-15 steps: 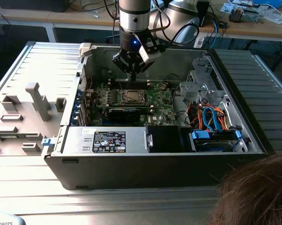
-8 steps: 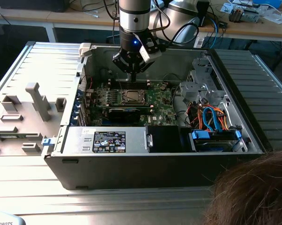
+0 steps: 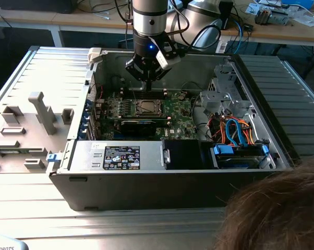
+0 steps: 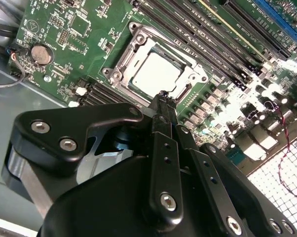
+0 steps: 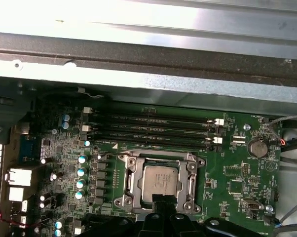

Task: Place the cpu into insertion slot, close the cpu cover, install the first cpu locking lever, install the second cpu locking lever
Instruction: 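Install the first cpu locking lever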

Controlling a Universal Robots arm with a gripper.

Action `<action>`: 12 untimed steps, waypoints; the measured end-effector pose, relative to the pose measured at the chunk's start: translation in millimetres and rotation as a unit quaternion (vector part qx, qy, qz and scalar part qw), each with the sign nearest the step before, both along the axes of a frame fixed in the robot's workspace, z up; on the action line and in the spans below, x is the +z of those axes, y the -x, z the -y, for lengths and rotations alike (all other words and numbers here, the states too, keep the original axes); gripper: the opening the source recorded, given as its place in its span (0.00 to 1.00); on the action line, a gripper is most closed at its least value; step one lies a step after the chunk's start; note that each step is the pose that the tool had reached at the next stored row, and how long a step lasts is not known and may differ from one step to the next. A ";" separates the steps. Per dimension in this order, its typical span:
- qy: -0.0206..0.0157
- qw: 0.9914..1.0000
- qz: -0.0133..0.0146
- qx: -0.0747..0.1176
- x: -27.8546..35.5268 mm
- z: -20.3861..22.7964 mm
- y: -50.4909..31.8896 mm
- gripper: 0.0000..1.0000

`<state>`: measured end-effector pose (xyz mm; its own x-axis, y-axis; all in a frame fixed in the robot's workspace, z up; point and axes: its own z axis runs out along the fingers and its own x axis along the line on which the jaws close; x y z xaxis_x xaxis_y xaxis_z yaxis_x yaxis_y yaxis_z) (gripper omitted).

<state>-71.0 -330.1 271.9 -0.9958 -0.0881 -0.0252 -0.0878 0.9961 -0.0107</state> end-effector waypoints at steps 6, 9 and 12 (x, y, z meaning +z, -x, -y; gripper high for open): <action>0.000 1.000 0.000 0.023 0.0 0.0 0.0 0.11; 0.000 1.000 0.000 0.030 0.0 0.0 0.0 0.11; 0.000 0.999 0.000 0.033 0.0 0.0 0.0 0.11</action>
<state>-71.0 -330.1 271.9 -0.9878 -0.1537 -0.0252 -0.1535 0.9881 -0.0107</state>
